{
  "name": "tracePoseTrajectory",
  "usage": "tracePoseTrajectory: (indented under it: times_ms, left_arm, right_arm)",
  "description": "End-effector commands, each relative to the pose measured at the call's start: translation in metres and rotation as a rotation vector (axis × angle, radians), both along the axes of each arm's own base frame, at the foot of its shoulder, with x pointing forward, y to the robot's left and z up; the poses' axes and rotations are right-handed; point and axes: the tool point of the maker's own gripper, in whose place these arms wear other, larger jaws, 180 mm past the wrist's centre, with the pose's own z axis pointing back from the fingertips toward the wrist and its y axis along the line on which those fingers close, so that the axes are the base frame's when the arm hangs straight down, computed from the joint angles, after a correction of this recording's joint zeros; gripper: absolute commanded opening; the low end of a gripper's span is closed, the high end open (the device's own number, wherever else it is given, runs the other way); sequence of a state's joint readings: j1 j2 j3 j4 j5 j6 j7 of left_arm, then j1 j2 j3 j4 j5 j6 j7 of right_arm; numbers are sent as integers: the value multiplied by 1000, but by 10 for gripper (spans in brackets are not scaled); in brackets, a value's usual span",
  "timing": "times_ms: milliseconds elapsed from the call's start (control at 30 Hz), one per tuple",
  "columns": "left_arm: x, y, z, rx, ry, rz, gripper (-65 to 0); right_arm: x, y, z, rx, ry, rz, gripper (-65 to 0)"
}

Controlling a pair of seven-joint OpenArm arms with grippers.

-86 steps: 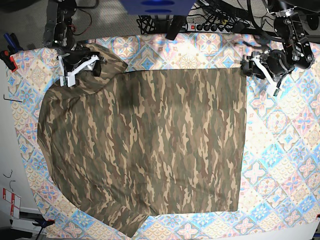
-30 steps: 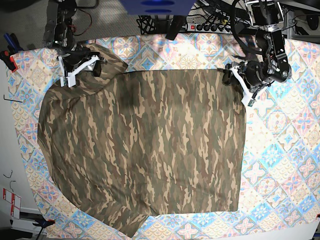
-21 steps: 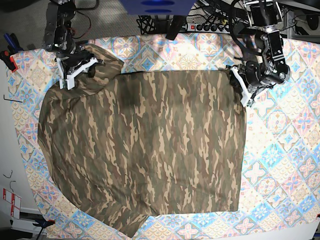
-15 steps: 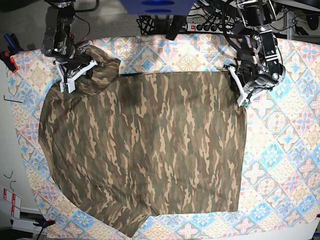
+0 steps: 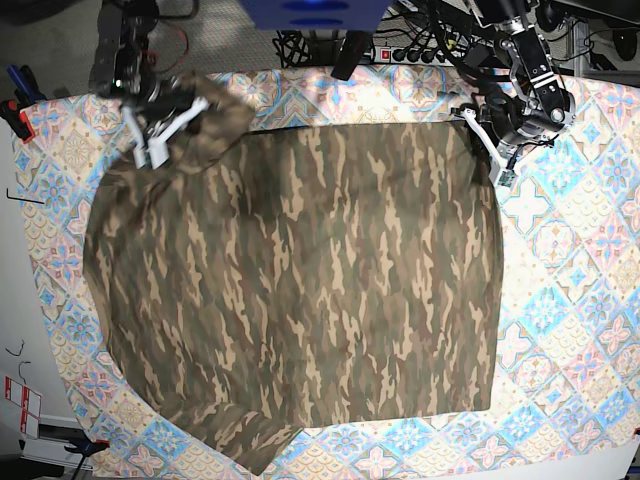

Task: Fold the T-shirt properly
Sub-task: 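Lift the shoulder edge with both grippers and pull toward the hem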

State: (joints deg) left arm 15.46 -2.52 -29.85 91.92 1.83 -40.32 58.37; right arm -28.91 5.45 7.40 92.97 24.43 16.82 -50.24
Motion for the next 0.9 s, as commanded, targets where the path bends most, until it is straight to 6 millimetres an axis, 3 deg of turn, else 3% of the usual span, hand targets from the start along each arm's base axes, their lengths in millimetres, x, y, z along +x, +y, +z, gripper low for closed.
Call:
tracePoseTrajectory:
  times_ms: [0,267,400,500,667,867]
  left_arm:
    - [-3,12,6,45,9,6,-650]
    - [-1,33,18,96,-13,21,-650]
    - [-1,37,19,104,-13,25,-650]
    - [-7,51,22,124,14,73,-650]
    - [6,64,30,175,53,80,-650]
    - [19,76,40,241,105,94,-650]
  right_arm:
    - [-16,-9,-5,-44,82,27,-642]
    - [-16,-11,-1,-52,70,24,-643]
    - [-13,-39,4,-93,53,-47,-643]
    - [-2,-60,20,-135,0,-91,-643]
    - [16,-67,42,-167,-73,-90,-643]
    - [19,-71,45,-175,-84,-97,-643]
